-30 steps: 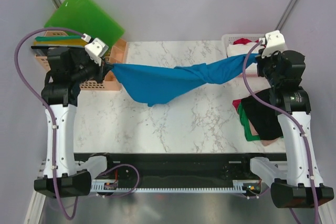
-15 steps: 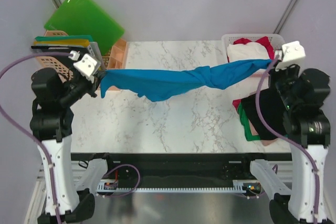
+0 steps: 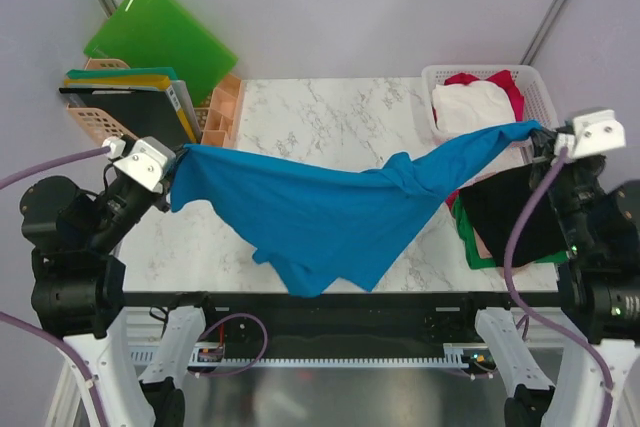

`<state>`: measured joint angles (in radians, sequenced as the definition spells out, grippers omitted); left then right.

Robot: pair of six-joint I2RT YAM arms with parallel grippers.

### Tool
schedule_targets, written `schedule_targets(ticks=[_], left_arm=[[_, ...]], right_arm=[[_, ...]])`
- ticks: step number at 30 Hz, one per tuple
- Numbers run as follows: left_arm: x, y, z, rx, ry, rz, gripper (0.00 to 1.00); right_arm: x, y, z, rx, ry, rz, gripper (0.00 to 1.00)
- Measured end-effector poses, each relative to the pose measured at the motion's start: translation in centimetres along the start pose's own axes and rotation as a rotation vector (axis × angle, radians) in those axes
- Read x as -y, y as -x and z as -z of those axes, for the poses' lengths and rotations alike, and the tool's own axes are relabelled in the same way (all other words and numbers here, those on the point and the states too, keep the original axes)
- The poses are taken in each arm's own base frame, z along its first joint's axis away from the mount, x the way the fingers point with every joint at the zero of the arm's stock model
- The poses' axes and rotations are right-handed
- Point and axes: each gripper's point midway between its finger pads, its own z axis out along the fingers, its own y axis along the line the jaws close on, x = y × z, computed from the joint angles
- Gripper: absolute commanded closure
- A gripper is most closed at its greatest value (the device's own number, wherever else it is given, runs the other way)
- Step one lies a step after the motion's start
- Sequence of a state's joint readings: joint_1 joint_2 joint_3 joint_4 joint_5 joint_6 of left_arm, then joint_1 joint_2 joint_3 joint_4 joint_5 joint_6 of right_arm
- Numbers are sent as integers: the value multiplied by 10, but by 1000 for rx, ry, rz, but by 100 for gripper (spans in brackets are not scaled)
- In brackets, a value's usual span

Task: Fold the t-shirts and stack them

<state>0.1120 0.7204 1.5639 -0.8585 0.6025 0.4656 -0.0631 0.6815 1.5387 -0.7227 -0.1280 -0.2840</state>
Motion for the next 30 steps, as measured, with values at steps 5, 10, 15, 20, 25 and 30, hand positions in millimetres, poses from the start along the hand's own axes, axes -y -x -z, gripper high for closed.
schedule_targets(ticks=[5, 10, 15, 20, 25, 30], left_arm=[[-3, -45, -33, -100, -49, 76, 98], [-4, -128, -89, -274, -137, 211, 97], [-13, -223, -143, -473, -170, 317, 39], [-23, -294, -144, -617, -80, 357, 26], [-42, -296, -117, -638, 59, 297, 22], [-22, -241, -95, -498, 16, 288, 10]], right_arm=[[-26, -82, -60, -218, 120, -43, 100], [-57, -192, -112, -480, 226, -91, 84], [-72, -291, -158, -721, 259, -109, 45], [-59, -332, -150, -804, 161, -100, 10], [-48, -288, -122, -722, 175, -24, 6], [-106, -268, -74, -733, 545, 13, 14]])
